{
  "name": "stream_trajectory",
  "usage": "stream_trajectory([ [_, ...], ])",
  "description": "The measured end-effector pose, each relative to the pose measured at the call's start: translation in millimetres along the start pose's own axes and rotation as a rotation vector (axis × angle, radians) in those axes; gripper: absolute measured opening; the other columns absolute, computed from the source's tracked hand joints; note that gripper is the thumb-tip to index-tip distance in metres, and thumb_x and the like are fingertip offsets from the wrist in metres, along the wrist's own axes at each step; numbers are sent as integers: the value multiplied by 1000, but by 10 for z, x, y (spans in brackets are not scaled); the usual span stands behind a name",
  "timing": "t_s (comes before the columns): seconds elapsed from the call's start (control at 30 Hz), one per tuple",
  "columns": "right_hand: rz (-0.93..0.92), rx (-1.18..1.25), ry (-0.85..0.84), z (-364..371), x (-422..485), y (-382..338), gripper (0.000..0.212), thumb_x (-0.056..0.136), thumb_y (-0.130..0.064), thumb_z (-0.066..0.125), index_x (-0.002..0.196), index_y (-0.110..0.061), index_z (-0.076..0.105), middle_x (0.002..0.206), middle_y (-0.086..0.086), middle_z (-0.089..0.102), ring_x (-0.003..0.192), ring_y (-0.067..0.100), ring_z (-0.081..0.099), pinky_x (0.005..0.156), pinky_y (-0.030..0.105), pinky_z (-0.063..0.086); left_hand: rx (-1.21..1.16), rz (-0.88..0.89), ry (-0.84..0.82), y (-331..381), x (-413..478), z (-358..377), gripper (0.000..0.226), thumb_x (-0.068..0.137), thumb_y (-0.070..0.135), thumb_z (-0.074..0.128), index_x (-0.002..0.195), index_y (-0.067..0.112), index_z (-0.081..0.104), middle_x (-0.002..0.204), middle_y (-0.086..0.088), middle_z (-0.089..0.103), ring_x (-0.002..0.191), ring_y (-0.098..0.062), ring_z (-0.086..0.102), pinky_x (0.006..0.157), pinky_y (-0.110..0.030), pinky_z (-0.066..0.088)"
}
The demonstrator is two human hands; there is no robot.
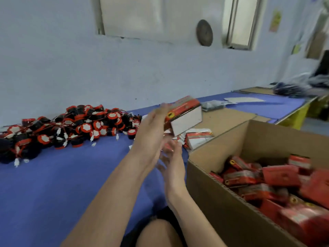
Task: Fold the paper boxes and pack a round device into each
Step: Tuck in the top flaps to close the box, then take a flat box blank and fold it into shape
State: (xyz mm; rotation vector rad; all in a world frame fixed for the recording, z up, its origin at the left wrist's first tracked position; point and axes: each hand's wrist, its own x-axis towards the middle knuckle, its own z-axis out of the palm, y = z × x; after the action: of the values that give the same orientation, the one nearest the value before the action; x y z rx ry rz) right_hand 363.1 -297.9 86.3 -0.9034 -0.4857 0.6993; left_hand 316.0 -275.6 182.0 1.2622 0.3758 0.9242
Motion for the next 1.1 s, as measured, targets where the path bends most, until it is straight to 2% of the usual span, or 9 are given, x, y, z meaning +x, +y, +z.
stream_trajectory([
  [0.1,3,-119,-35,-110,-86,-73,24,110,-24,39,106,-27,63,85,-5,70,66,-4,66,57,14,50,134,17,-423,175,-85,554,44,100,60,36,117,33,67,125,5,69,119,-9,62,106,-36,47],
  [0.17,-11,-209,-57,-158,-108,-48,25,109,-22,37,104,-26,62,88,-2,67,69,-6,65,60,12,50,227,62,-463,201,-106,626,42,100,61,35,119,38,65,126,10,68,121,-6,61,108,-35,44],
  [0.3,-25,-270,-102,-111,-121,112,25,109,-32,37,113,-34,61,95,-13,71,89,5,68,76,21,55,275,121,-203,90,-57,168,38,104,48,36,115,30,68,113,7,74,109,-6,67,95,-30,52],
  [0.43,10,-326,-137,81,-9,454,19,107,-20,44,116,-31,56,104,2,68,85,12,61,66,14,46,444,118,142,-170,-12,-739,30,107,34,39,108,27,68,102,6,74,98,-5,69,77,-21,54],
  [0.6,29,-528,-227,387,290,941,26,102,-13,45,118,-32,51,102,-6,60,63,-4,47,56,12,40,853,-2,318,-583,30,-1912,19,105,33,44,116,36,58,114,15,64,108,0,58,80,-18,44],
  [0.67,0,-639,-264,487,482,1105,29,102,-15,44,125,-33,48,118,-8,56,82,1,52,71,20,48,985,-26,383,-733,60,-2259,20,104,30,45,120,35,56,123,15,61,110,0,55,82,-18,42],
  [0.87,-303,-1397,-209,544,1183,1469,50,103,-28,47,151,-22,32,152,-1,38,138,20,34,112,33,31,1530,-192,443,-1193,-8,-3018,27,103,24,46,126,20,59,132,-1,58,120,-23,51,102,-35,39],
  [1.0,-171,-1730,-215,420,1581,1617,62,105,-38,42,158,-17,17,167,12,11,155,32,4,124,49,5,1598,-188,423,-1231,29,-3058,22,102,30,42,114,33,59,122,11,54,112,-17,49,98,-32,41],
  [1.1,-113,-1810,-169,316,1687,1652,46,105,-40,40,145,-16,41,156,11,35,149,30,25,122,52,11,1588,-182,422,-1214,37,-3058,20,102,29,42,113,34,58,121,13,53,111,-16,47,99,-32,40],
])
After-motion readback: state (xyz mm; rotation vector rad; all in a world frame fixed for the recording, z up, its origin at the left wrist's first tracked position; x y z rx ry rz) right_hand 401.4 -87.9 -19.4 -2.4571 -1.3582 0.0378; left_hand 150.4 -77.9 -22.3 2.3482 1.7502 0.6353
